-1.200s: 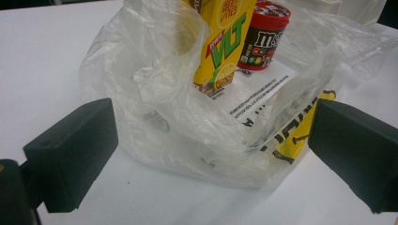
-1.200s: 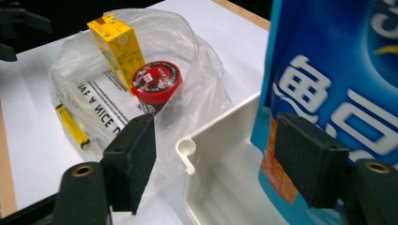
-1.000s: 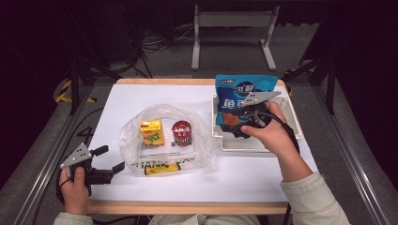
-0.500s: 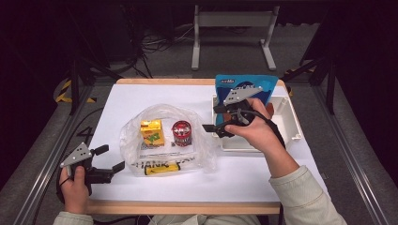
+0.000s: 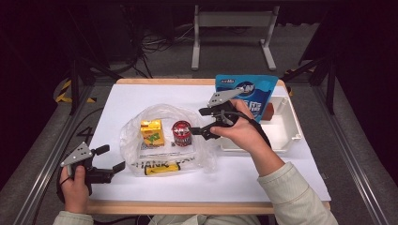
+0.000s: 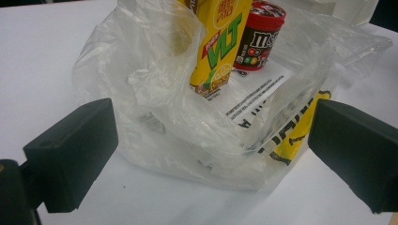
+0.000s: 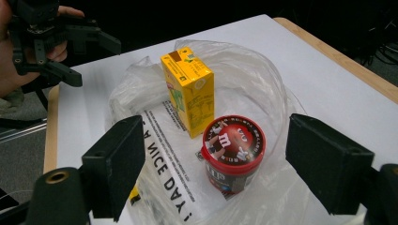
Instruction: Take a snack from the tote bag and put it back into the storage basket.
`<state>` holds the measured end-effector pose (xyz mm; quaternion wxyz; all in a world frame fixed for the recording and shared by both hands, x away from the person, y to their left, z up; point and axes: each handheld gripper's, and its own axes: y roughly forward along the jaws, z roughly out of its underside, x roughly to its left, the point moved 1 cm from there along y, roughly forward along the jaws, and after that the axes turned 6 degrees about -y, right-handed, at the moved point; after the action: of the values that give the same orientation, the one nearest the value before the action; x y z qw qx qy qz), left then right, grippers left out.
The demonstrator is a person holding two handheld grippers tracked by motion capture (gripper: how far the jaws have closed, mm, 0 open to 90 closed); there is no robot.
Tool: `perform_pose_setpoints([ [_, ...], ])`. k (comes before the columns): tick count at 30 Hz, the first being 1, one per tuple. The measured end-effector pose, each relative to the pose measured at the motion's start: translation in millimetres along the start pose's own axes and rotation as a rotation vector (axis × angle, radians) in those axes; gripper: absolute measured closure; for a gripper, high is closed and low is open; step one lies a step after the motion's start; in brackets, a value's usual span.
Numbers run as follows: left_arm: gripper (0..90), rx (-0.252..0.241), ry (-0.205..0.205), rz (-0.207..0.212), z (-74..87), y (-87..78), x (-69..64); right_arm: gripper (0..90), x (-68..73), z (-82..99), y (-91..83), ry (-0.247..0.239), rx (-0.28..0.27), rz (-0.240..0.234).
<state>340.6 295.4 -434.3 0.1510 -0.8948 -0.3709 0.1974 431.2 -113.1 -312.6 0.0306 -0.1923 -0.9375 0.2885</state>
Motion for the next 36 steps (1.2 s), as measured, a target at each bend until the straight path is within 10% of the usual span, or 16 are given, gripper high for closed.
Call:
perform_pose_setpoints([
  [36,2.4,-0.001,0.035,0.022,-1.7,-0.6,-0.2,20.9,7.8,-17.6,84.0,-0.058,-0.023,-0.072],
])
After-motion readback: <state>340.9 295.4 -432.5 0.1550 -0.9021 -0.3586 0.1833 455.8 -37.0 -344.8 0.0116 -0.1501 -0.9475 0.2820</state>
